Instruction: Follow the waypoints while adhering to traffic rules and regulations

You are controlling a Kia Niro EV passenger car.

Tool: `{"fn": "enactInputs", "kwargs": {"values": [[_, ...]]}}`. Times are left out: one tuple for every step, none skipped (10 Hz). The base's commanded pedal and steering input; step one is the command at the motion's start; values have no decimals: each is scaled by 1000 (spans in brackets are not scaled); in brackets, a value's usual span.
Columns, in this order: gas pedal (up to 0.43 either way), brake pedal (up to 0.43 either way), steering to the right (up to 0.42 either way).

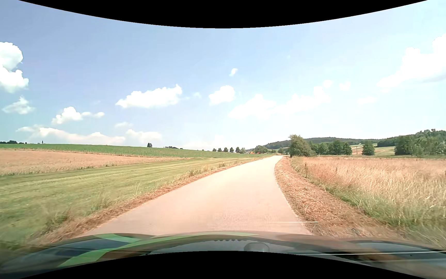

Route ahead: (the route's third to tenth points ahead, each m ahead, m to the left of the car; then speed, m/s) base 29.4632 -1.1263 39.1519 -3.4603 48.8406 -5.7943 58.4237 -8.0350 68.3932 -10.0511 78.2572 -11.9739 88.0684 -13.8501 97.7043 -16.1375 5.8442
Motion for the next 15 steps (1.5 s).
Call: {"fn": "enactInputs", "kwargs": {"values": [[189,0,31],[189,0,32],[189,0,32],[189,0,32],[189,0,34],[197,0,36],[197,0,37],[197,0,37],[197,0,37],[197,0,37],[197,0,36],[197,0,37],[189,0,37],[189,0,37],[189,0,36]]}}
